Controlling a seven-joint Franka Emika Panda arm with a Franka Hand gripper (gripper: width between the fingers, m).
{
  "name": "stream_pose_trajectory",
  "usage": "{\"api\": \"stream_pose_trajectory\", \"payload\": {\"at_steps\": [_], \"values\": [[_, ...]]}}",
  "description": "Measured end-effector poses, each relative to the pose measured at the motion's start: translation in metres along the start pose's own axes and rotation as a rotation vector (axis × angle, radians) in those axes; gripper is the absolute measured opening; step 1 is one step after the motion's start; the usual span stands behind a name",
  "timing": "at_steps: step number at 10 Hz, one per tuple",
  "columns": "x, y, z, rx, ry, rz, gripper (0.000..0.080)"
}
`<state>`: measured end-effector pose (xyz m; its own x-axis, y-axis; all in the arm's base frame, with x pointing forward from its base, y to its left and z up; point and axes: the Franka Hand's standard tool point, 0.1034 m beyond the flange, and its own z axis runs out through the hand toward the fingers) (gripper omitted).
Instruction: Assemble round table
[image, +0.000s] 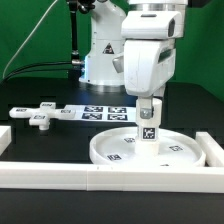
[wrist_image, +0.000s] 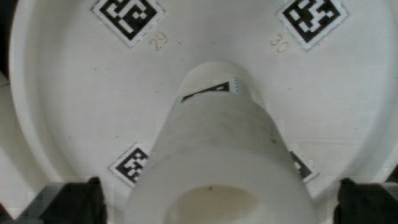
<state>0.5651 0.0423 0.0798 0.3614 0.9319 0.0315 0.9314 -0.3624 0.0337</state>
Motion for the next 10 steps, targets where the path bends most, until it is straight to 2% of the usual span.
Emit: {"api": "stream_pose_trajectory", "payload": {"at_steps": [1,3,7,10], "values": [[-0.0004,0.0002,0.0000,0.000,0.000,-0.010,0.0649],[-0.0009,0.0003,0.0001,0.000,-0.001,-0.004,0.0407],[-0.0012,0.0004,0.0002,0.001,0.000,0.077,0.0408],[-0.0029,-0.0026,0.0012,0.025,-0.002,0.452,0.0408]]}}
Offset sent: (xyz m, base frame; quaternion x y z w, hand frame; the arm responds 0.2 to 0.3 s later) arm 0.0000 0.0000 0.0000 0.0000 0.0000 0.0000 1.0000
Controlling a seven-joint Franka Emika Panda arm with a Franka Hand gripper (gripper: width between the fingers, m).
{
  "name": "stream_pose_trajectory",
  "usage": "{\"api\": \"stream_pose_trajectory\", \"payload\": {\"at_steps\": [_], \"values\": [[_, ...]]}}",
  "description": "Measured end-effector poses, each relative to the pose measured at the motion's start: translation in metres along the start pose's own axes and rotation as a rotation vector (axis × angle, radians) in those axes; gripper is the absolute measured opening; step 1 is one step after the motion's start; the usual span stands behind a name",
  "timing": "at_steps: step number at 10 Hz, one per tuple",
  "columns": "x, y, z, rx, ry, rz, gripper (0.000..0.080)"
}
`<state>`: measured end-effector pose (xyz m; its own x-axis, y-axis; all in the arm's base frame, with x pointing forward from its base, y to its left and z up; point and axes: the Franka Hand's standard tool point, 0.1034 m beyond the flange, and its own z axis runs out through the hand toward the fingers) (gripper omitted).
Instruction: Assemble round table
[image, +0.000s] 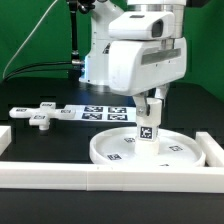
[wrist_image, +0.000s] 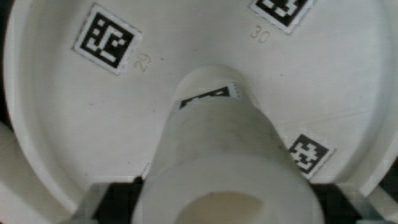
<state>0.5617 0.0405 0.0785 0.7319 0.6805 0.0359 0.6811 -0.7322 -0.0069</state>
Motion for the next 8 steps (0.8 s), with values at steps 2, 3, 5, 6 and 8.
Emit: {"api": "stream_pose_trajectory", "payload": {"at_steps": [2,3,5,6,8], "values": [[-0.0033,-0.0010,0.0005,0.015,-0.011,0.256,0.0409],[-0.0014,-0.0005,0.0006,0.004,0.005,0.345,0.0409],[-0.0003,-0.0003,0.0004,-0.008,0.026,0.455,0.0409],[-0.0009,0.0004,0.0005,-0.006,0.027,0.551,0.0409],[-0.0019,0.0015,0.0006,0.000,0.029,0.702,0.0409]]}}
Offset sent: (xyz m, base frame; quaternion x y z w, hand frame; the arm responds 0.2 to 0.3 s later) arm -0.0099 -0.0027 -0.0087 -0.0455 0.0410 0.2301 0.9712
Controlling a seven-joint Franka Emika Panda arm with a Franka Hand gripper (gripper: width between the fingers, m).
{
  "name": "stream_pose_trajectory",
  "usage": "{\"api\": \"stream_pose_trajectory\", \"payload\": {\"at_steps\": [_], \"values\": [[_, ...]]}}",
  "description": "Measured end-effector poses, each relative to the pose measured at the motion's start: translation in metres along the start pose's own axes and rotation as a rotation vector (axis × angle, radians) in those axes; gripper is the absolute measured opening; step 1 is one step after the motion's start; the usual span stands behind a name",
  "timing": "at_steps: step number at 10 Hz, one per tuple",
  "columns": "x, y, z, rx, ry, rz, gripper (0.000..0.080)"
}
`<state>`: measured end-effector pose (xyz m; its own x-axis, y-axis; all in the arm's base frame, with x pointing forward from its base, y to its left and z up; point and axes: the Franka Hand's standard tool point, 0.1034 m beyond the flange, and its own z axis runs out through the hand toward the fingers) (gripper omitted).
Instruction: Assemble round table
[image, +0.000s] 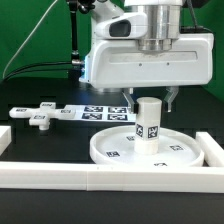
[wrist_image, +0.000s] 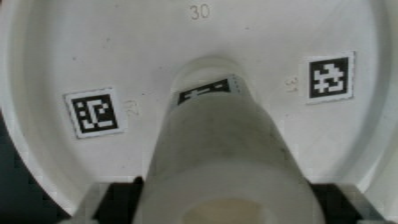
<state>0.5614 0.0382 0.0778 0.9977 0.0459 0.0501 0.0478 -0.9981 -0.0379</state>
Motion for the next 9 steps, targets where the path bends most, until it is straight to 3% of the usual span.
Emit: {"api": "stream_pose_trajectory", "payload": {"at_steps": [2,4,9], "values": [[-0.0010,0.0021,0.0002,0.009,-0.005,0.178,0.0409],[-0.0045,0.0047,0.0006,0.039,-0.027,0.450,0.0409],[-0.0051,-0.0026,0.0015,0.046,-0.042,1.000,0.0409]]}}
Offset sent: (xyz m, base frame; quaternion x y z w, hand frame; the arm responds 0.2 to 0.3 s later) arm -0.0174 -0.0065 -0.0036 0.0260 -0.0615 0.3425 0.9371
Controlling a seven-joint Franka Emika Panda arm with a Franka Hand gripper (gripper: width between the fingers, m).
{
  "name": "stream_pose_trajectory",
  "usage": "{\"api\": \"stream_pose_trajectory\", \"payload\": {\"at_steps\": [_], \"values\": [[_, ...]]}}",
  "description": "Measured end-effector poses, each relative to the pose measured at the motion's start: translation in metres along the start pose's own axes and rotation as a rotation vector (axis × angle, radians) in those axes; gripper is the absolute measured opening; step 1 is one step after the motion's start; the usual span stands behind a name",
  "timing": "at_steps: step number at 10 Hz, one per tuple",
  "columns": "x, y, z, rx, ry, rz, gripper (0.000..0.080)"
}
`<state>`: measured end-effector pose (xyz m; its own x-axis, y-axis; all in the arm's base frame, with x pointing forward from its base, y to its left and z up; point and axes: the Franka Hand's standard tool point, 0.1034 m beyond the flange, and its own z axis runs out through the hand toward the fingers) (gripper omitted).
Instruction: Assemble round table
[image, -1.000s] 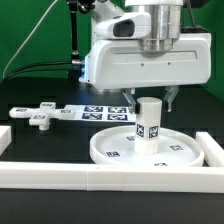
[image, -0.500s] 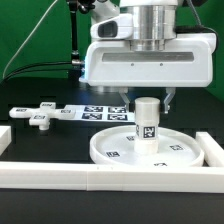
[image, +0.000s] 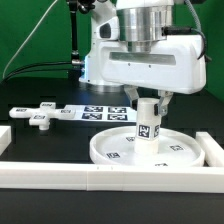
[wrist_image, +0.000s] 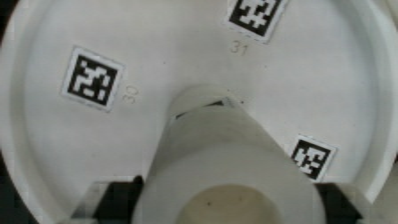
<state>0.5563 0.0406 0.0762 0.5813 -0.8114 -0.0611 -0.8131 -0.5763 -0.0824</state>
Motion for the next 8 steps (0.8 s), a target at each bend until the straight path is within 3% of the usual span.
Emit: {"api": "stream_pose_trajectory", "payload": {"at_steps": [4,7,8], "values": [[0.0009,-0.0023,-0.0001,0.007,-0.006,0.285,0.0409],[0.0009,-0.0026,0.0001,0.010,-0.008,0.273,0.0409],[0.0006,-0.0025,0.0003,0.006,-0.009,0.256,0.0577]]}}
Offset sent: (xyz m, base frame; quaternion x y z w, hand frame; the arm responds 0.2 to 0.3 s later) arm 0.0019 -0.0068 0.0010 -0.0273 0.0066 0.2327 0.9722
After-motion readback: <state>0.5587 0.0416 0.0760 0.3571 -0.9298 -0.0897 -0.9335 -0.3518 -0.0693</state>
